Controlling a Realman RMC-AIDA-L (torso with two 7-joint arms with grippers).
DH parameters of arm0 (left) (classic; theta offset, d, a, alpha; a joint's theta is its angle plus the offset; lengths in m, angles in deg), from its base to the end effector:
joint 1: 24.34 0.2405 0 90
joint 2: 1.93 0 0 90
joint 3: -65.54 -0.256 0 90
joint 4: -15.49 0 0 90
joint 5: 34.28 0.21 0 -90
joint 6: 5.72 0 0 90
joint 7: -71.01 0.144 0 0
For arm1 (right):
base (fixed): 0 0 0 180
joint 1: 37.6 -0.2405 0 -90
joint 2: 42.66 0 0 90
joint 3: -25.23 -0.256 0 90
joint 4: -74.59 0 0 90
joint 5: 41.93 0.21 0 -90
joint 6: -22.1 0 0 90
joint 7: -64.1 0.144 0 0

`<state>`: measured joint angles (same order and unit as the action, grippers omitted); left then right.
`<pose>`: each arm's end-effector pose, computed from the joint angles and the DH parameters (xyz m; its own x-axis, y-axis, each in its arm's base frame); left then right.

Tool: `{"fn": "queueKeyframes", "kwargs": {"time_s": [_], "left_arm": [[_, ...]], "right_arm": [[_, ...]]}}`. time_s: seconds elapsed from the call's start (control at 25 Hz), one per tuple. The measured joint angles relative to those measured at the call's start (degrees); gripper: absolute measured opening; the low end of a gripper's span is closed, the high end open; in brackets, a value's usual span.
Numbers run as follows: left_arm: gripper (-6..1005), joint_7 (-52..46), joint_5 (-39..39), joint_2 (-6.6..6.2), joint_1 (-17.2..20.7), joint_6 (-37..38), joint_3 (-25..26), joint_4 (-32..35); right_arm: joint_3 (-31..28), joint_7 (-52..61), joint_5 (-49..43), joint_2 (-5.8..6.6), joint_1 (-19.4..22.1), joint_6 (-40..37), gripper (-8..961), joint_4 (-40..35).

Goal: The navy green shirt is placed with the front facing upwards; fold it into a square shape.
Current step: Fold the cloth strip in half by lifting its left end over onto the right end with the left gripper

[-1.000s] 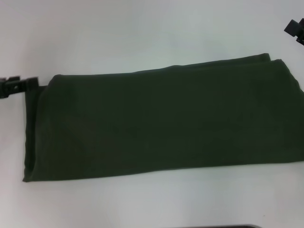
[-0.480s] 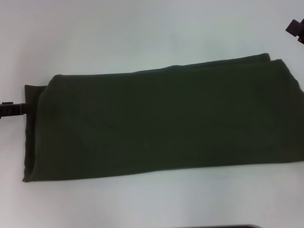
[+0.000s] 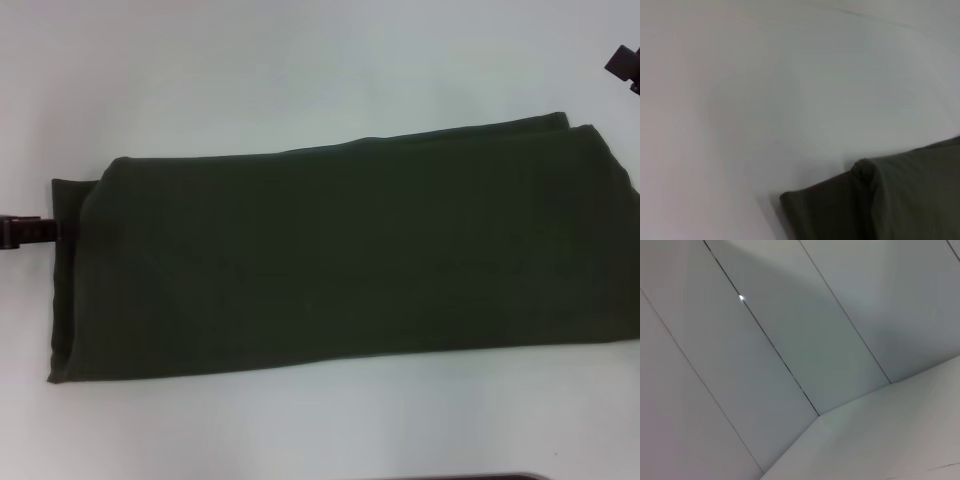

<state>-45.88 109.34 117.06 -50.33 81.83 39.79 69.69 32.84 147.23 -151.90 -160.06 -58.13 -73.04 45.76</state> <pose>-0.3465 0.3064 0.0619 0.4137 0.8374 0.3572 0.9051 -0.3358 -0.2609 0.3413 0.2779 0.0624 0.3049 -0.3420 -0.8889 -0.8459 -0.5261 -0.0878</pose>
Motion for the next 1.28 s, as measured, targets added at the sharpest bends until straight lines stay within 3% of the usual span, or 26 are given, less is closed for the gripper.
{"fn": "queueKeyframes", "kwargs": {"time_s": [1.28], "left_arm": [[707, -0.4, 2.6, -0.04, -1.5, -1.9, -3.3, -3.7]], "right_arm": [[-0.1, 0.1, 0.3, 0.09, 0.1, 0.2, 899, 0.0]]}}
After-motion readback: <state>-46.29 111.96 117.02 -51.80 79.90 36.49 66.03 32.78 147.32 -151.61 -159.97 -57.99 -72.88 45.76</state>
